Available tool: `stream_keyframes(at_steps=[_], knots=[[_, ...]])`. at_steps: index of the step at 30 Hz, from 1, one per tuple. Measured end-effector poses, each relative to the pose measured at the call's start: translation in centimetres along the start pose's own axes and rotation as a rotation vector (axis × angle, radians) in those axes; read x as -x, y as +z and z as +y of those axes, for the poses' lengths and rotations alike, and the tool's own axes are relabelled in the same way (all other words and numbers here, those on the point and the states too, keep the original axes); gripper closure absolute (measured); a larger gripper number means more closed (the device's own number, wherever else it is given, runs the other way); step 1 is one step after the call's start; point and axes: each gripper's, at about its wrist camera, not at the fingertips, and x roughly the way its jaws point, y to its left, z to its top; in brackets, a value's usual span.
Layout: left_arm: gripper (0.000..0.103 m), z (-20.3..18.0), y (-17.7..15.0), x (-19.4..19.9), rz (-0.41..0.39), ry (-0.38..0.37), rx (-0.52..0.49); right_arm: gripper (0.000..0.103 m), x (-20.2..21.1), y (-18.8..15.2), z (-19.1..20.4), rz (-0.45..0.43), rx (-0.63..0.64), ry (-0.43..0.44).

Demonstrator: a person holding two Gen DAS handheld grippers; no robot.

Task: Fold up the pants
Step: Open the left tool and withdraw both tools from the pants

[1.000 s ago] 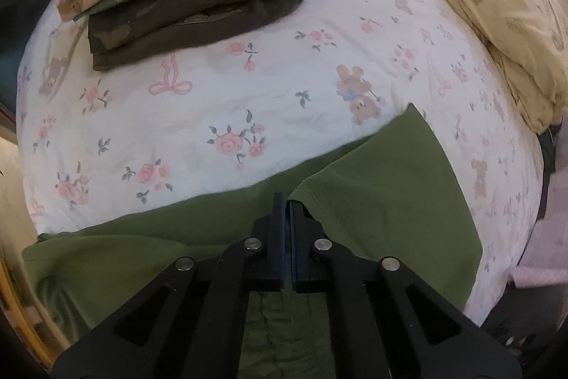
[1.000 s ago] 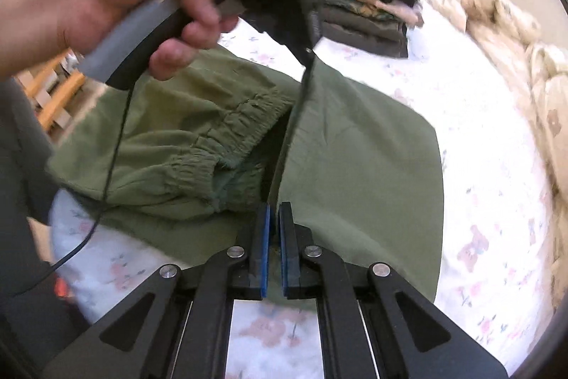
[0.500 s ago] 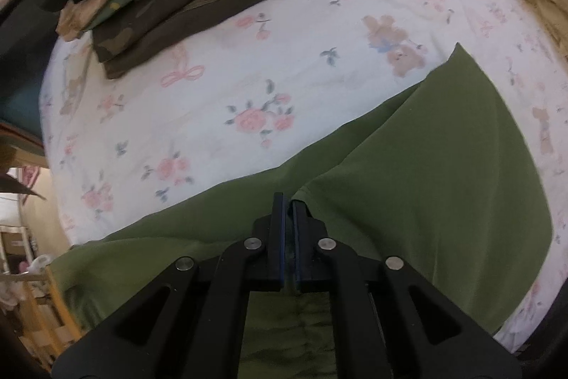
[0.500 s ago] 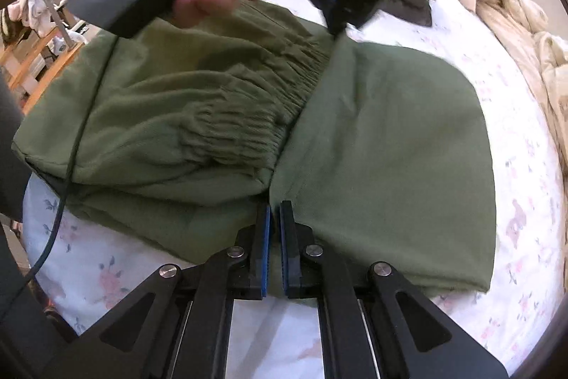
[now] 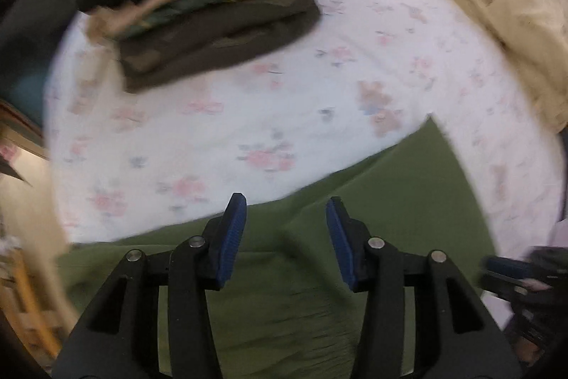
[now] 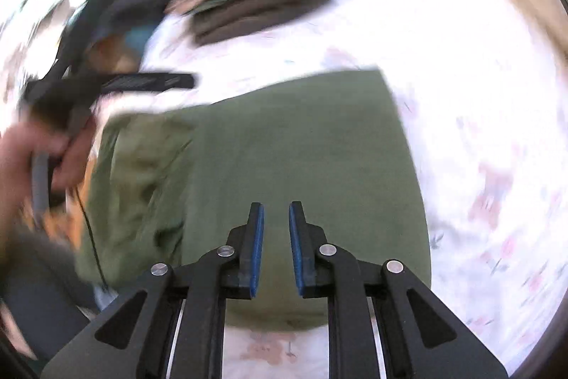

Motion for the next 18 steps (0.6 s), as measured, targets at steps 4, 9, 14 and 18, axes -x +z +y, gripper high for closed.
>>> stream_keyframes(at_steps=[4,9,14,18], knots=[[0.069,-1.5,-0.9,-5.6,0.125,0.02,-0.012,0.087,-3.9,-0.9,-2.1,0.111,-0.074,-0.025],[0.066,-2.7,-1.7,-7.8,0.151,0.124,-0.075,0.09,-7.0,-2.4,-2.6,0.2,-0.045,-0.13],[0.059,-2.3,-1.2,-4.2,0.137,0.062,-0.013,0.087,-2.8,-2.2,-2.5,0.078,-0.103,-0.052],[0.026,-2.3,-1.4,-0.4,0.046,0.063,0.022,0.058,2.9,-3.3,-5.9,-0.146,-0.329,0.037]])
